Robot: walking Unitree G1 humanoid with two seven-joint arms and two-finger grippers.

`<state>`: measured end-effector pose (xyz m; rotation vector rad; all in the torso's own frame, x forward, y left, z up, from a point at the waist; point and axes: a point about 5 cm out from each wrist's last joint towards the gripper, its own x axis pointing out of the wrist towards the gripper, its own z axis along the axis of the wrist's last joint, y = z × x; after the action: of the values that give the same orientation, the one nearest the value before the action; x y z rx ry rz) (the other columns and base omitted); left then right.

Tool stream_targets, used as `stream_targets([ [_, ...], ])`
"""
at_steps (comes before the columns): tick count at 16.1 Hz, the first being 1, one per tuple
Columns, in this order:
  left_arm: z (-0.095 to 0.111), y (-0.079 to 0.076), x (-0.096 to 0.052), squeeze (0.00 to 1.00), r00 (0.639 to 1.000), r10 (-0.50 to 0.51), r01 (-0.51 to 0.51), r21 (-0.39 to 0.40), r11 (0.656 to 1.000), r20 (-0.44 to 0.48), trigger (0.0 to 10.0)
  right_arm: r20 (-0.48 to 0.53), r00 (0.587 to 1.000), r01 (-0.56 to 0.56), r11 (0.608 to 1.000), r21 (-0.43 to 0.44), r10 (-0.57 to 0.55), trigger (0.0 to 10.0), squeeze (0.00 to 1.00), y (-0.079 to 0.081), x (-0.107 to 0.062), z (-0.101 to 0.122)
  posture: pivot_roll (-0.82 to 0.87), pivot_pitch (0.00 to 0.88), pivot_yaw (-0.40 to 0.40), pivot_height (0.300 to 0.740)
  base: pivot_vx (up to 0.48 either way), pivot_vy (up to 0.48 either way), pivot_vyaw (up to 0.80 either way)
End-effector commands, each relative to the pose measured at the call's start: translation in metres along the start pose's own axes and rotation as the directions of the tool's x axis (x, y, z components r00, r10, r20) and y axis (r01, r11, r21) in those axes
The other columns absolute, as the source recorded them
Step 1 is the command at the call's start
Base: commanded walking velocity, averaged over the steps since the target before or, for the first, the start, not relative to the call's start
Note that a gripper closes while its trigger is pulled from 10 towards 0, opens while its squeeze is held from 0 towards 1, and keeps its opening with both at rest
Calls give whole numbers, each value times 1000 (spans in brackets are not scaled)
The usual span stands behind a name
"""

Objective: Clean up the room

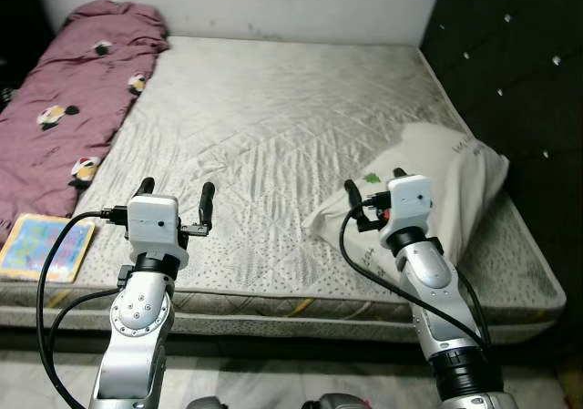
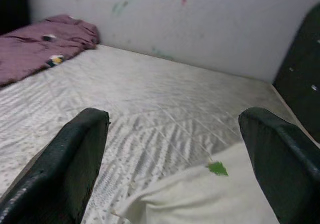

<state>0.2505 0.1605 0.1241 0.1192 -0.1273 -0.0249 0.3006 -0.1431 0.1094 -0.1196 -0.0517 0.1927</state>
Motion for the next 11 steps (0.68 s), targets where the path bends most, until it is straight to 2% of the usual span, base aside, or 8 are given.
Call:
stream_targets([
  [1,-1,-4,-1,0,1000,-12,12,0,1000,-3,10000,19,1000,0,1000,-3,0,10000,0,-1,0,4,-33,14,-17,740,0,-334,513],
  [2,-1,-3,-1,0,1000,-12,12,0,1000,-4,10000,18,1000,-6,1000,-5,6,10000,0,0,-1,4,-33,13,-17,740,0,-334,525],
  [11,-1,-4,0,0,1000,-18,18,1,1000,0,10000,15,1000,-24,999,-26,24,10000,0,-1,1,4,-39,14,-23,740,0,-350,0],
])
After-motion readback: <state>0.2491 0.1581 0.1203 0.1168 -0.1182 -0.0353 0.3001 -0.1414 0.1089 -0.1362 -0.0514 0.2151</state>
